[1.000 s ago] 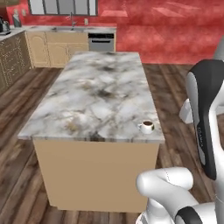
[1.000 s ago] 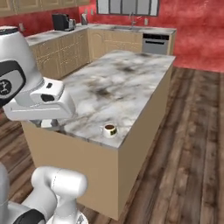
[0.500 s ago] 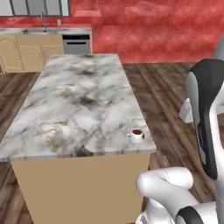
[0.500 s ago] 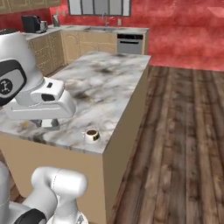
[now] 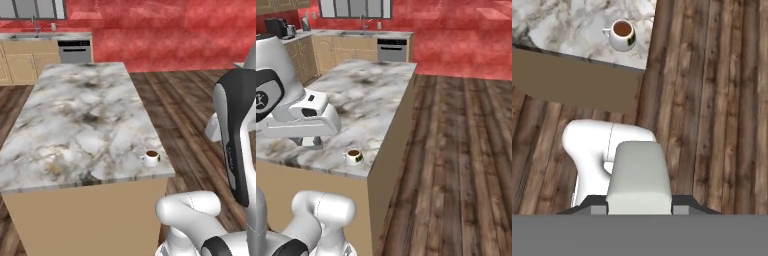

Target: Pick up the marshmallow and place it in the cup of hot chocolate on the dining counter.

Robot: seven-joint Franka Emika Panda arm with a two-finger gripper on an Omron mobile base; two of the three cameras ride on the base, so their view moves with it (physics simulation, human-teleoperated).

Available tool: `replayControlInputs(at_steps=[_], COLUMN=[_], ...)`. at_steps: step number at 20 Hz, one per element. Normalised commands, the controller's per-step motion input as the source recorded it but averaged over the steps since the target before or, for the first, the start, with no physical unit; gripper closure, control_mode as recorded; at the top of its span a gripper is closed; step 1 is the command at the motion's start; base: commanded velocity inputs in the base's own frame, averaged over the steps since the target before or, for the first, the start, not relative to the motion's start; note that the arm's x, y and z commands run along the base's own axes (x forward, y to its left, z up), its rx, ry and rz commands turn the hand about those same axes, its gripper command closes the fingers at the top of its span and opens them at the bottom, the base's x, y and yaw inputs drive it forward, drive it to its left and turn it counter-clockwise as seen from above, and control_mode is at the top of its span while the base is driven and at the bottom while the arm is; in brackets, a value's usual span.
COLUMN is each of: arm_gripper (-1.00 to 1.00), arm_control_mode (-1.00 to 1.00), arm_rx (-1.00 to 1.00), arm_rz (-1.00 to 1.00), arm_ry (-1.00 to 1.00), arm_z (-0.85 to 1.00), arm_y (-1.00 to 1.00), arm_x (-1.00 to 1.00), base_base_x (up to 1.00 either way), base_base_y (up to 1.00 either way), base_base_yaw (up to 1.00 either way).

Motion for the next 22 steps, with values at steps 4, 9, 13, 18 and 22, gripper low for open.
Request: replayControlInputs(at_steps=[4, 9, 13, 18, 22], arm_gripper=[1.00, 1.00, 1.00, 1.00, 1.00], arm_control_mode=[1.00, 1.00, -1.00, -1.00, -1.00], arm_rx=[0.00, 0.00, 0.00, -0.01, 0.00], arm_rz=[0.00, 0.00, 0.00, 0.00, 0.00], arm_ry=[0.00, 0.00, 0.01, 0.07, 0.24], arm_z=[0.00, 0.00, -0.02, -0.08, -0.09], arm_y=[0.00, 0.00, 0.05, 0.21, 0.12], arm_x=[0.00, 0.00, 0.01, 0.36, 0.50], base_base_x=[0.21, 0.09, 0.00, 0.00, 0.00], base_base_y=[0.10, 0.06, 0.02, 0.00, 0.00], base_base_yaw=[-0.08, -0.04, -0.01, 0.00, 0.00])
